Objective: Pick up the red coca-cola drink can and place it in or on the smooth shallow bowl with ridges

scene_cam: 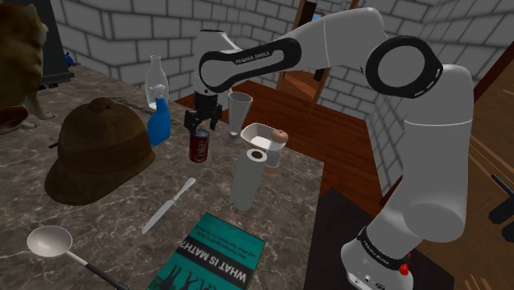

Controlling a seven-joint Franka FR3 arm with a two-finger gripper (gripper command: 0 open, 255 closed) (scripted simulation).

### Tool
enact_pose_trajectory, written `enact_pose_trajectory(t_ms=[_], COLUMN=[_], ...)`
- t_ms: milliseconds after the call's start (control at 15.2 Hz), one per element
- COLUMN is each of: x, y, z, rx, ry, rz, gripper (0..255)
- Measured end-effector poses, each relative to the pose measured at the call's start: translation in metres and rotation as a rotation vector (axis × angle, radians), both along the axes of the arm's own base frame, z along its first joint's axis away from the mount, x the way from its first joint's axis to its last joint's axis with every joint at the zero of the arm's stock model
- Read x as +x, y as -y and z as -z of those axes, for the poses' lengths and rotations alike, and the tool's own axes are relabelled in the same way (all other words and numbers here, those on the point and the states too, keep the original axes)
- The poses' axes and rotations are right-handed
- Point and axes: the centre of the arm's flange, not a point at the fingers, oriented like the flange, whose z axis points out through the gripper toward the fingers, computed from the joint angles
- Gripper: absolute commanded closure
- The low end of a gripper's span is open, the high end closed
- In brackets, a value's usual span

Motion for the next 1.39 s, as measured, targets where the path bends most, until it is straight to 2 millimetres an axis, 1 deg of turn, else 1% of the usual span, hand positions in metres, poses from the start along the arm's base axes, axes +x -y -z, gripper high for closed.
enact_pose_trajectory(t_ms=[330, 726, 792, 1386], x=[0.000, 0.000, 0.000, 0.000], y=[-0.001, -0.001, -0.001, -0.001], z=[0.026, 0.030, 0.030, 0.029], rx=[0.000, 0.000, 0.000, 0.001], ry=[0.000, 0.001, 0.001, 0.002], rz=[0.000, 0.000, 0.000, 0.000], gripper=[0, 0, 255, 255])
